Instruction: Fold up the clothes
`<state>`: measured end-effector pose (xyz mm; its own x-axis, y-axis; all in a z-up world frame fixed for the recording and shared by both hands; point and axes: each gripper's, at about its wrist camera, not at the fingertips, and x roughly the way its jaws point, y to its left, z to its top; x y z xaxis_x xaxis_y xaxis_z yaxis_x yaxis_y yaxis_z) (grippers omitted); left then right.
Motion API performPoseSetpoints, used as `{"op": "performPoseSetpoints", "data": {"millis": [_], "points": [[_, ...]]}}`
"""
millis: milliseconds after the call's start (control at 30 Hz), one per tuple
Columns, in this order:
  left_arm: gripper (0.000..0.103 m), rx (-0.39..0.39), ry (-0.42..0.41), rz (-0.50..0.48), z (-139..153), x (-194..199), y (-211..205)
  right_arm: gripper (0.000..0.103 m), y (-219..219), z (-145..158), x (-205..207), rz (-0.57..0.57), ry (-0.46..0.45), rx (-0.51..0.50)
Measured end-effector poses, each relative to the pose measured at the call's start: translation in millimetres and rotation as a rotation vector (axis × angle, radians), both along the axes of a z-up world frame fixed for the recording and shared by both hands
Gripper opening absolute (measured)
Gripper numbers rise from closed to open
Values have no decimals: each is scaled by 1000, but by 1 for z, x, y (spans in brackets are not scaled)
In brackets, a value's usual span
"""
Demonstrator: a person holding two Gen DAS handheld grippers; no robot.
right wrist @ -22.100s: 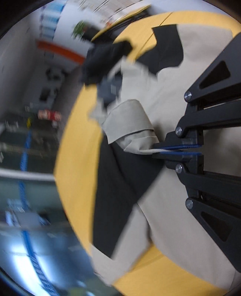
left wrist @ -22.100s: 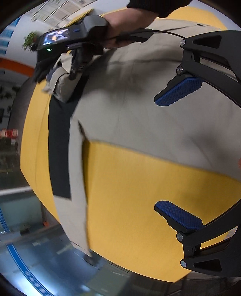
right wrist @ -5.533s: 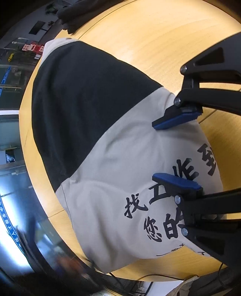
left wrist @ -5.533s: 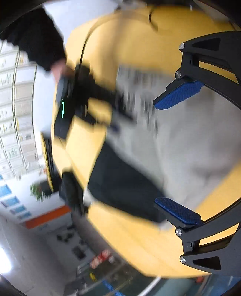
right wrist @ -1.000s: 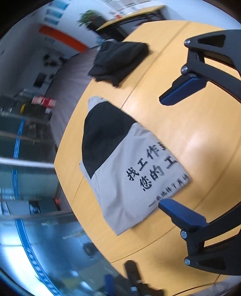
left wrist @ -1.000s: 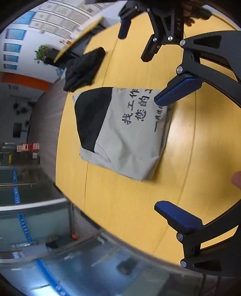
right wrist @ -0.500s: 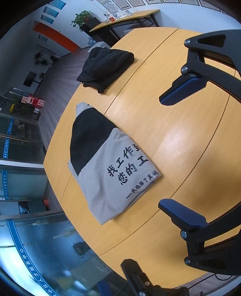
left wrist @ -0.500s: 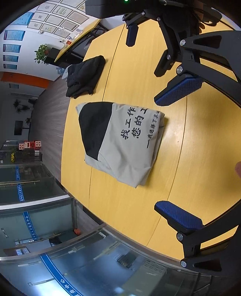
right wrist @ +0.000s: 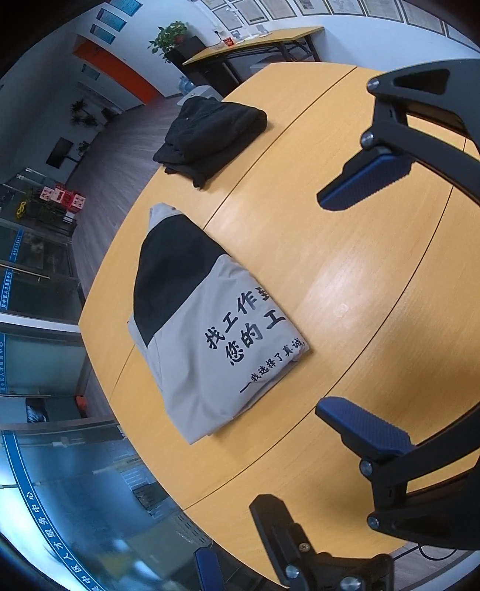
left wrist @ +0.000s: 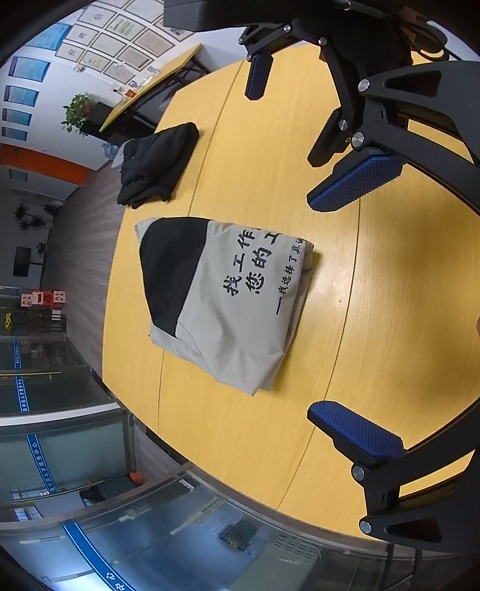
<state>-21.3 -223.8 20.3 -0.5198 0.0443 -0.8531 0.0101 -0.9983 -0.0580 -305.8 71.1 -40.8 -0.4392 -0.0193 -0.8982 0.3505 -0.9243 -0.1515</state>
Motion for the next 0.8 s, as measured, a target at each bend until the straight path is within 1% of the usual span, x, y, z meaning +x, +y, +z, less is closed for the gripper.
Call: {"op": "performPoseSetpoints", "data": {"millis": [133,400,800], "points": [[103,-26,-7,-1,-5,-3,3,103,-5,-4,-3,4,-8,6],[103,-11,-18,11,-10,-9,3,103,-3,-6,-9,2,-11,22],[103,-36,-10,22,-9,-8,5,103,-3,-5,-10,-1,-7,37]]}}
